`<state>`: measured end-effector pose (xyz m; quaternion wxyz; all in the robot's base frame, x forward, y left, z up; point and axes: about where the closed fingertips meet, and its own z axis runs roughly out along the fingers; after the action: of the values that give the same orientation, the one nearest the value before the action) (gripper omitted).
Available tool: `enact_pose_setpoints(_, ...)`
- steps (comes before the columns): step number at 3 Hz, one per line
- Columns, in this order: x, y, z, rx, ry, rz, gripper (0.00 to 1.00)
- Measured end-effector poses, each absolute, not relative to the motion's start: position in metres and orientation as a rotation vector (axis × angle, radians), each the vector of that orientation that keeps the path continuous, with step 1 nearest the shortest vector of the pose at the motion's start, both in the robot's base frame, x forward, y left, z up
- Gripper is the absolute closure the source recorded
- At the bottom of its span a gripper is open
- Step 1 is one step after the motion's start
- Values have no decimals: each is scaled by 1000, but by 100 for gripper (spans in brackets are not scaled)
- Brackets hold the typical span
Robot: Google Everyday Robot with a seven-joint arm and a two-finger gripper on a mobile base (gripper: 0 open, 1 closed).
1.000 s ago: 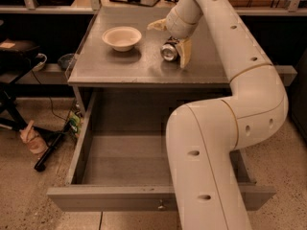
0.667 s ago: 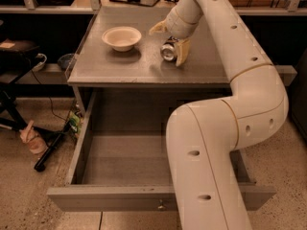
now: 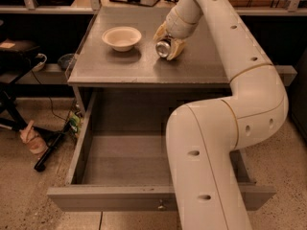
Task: Place pepsi can into top drawer
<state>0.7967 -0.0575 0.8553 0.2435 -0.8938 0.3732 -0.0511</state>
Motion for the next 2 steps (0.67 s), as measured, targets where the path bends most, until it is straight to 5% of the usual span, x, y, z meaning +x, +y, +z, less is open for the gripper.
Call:
enact_pose_setpoints(1, 797, -57, 855, -2442, 1020, -139, 96)
enact_pose_setpoints(2, 797, -57, 855, -2442, 1020, -140, 100)
